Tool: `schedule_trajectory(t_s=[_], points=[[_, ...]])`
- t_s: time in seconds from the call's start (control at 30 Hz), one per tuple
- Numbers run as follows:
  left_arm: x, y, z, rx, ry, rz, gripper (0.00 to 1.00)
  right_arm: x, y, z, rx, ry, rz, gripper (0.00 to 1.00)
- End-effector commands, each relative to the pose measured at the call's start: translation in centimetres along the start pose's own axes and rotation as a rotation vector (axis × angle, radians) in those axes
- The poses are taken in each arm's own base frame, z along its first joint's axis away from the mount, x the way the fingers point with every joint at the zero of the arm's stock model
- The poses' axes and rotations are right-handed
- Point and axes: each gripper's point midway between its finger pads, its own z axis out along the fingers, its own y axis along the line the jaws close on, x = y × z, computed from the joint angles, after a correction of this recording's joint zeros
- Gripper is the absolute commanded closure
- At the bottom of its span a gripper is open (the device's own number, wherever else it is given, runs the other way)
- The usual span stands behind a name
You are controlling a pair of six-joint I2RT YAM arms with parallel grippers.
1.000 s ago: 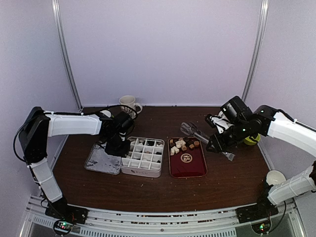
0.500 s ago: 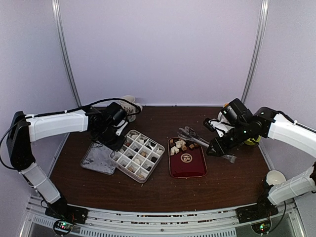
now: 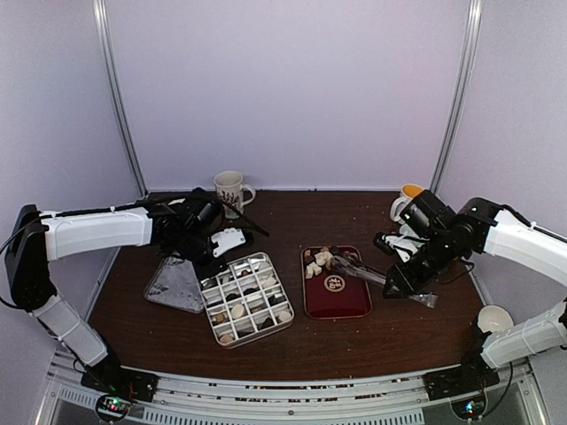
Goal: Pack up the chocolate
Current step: Pick up the packing box from the center of the board, then place the packing box at the center of the board.
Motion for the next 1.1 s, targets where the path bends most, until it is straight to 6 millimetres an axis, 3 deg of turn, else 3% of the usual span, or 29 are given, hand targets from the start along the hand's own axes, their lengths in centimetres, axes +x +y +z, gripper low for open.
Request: schedule_trajectory(t_s=[0.0,0.23,0.37,0.6,0.87,1.07], points=[[-4.3,1.4,-1.7,-0.064,-0.180,0.159,1.00,0.2,-0.9,0.2,0.046,-0.010,0.055,0.65],[-5.0,3.4,-2.5,-0.194,-0.127,0.208,1.00,-0.8,-3.3,1.6,0.163,-0.073,0.094,0.66],[-5.2,4.3,-3.2,-0.269,-0.086,0.193,1.00,-1.4,-3.4,1.9,0.161,-0.121,0.098,0.66],[-5.7,6.0,-5.4,-0.363,-0.074,-0.099,1.00,-1.4,-4.0,2.8,0.187,-0.127,0.111,0.66],[-4.6,4.4,-4.7,-0.389,-0.099,-0.160,1.00,-2.2,-3.0,3.2,0.119,-0.177,0.116,0.66],[-3.9,3.6,-3.8,-0.355,-0.076,-0.251,1.00,-1.8,-2.9,3.8,0.117,-0.121,0.103,0.66]])
